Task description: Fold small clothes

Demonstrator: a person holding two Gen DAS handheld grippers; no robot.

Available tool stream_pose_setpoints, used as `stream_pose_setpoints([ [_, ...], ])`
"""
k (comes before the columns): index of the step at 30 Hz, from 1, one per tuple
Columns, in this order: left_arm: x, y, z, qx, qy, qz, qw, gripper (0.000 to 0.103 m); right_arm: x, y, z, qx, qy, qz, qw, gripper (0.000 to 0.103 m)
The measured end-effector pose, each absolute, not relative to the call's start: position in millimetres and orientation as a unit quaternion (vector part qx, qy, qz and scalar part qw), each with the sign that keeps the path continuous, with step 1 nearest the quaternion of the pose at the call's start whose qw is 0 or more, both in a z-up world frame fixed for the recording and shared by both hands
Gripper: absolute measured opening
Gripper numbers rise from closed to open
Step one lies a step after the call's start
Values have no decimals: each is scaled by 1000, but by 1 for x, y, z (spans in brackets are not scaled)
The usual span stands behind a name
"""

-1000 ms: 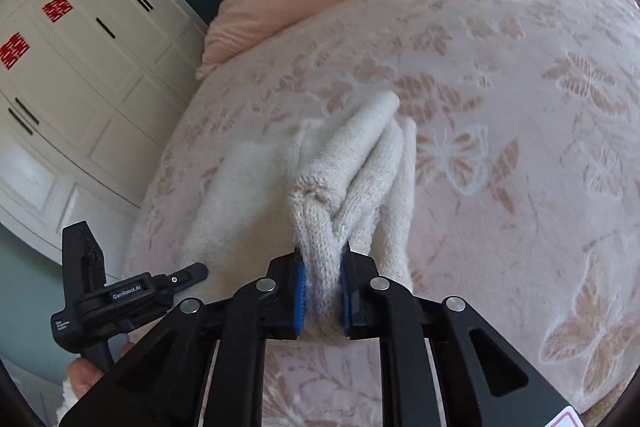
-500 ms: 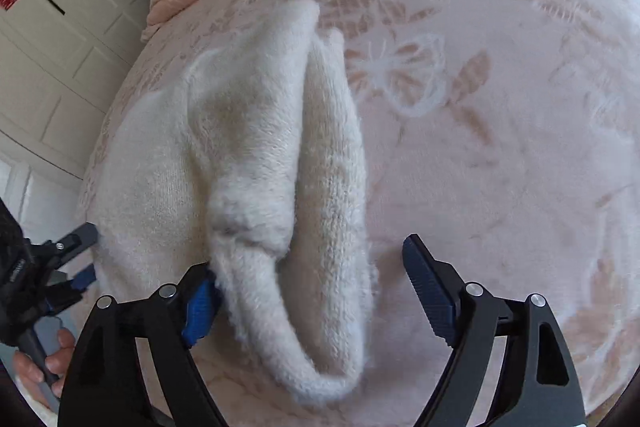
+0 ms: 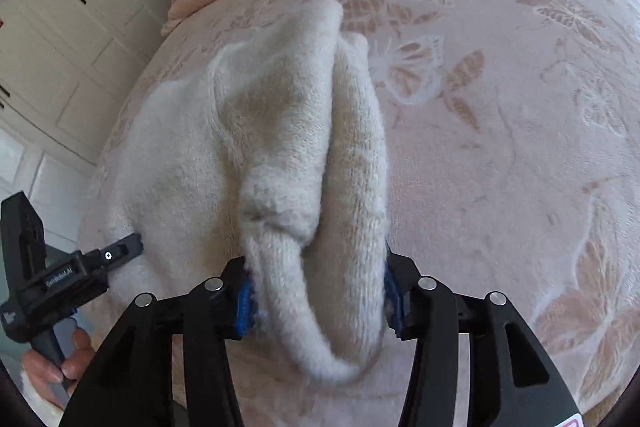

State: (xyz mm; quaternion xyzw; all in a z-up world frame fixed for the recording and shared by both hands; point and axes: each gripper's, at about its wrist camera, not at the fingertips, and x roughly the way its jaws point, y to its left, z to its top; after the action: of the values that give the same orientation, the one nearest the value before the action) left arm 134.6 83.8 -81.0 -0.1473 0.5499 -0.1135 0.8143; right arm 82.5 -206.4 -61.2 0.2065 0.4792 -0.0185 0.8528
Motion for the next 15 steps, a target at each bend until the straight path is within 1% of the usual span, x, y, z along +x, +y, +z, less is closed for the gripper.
stream_pose_setpoints([
  [1,127,82,-69,-124,543,-104,824,59,71,-204,-46,195,464,-34,864,52],
  [2,117,81,-58,-106,531,-101,834,61,61,-201,-34,184,453,-39,871,52],
  [5,92,72,-34,-43,500,-80,861,76,32,-183,-19,144,448,-76,879,56],
  [7,75,67,-25,-5,483,-65,873,78,14,-171,-17,130,446,-95,880,61],
  [9,60,62,-21,22,473,-57,879,86,3,-164,-20,130,441,-109,881,66],
  [10,52,60,-20,27,468,-55,882,86,-3,-160,-21,126,439,-112,883,68],
  [13,32,58,-16,33,446,-49,893,88,-19,-149,-26,97,433,-123,888,68],
  [15,18,54,-15,41,435,-52,898,89,-32,-143,-26,79,419,-129,895,71],
])
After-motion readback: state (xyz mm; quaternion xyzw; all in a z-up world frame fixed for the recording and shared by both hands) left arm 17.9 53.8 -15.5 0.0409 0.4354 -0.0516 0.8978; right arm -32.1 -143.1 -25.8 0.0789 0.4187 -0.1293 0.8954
